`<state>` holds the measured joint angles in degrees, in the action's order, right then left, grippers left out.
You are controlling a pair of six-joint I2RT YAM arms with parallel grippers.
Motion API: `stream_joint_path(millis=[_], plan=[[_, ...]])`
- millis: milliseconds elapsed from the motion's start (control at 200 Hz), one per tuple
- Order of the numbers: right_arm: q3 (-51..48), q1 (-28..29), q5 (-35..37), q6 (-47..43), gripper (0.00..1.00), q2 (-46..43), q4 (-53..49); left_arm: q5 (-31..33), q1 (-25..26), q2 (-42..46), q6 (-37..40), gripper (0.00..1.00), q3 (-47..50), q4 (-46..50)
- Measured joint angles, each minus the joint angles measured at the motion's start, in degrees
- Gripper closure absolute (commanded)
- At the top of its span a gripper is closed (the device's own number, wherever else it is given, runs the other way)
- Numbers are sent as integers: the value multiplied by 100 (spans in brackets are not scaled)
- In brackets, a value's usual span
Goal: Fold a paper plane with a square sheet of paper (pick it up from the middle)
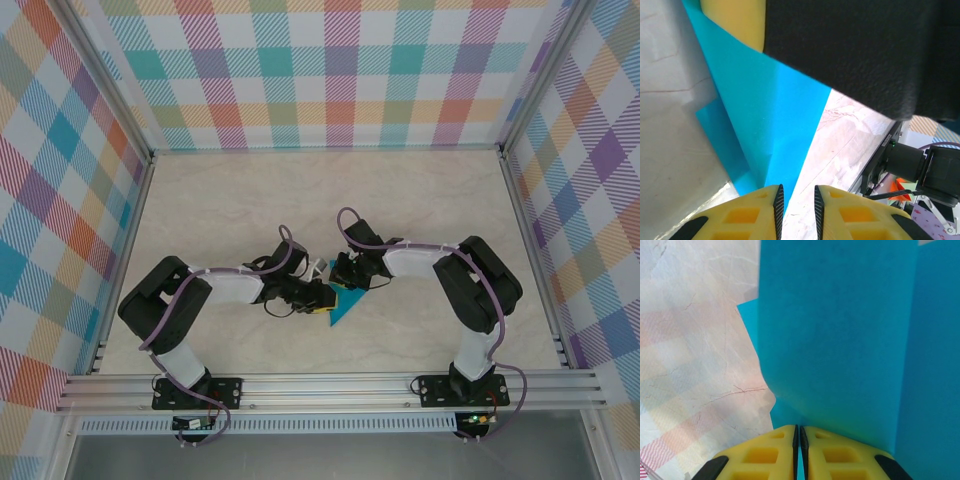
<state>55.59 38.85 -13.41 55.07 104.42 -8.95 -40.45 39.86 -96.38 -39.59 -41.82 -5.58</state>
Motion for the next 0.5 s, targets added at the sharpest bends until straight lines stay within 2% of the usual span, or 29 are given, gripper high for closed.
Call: stream_joint_path(millis=[305,500], plan=[[0,0,2,0,86,0,0,160,20,2,-4,73,9,118],[0,0,2,2,86,0,0,177,44,0,-7,76,11,96]])
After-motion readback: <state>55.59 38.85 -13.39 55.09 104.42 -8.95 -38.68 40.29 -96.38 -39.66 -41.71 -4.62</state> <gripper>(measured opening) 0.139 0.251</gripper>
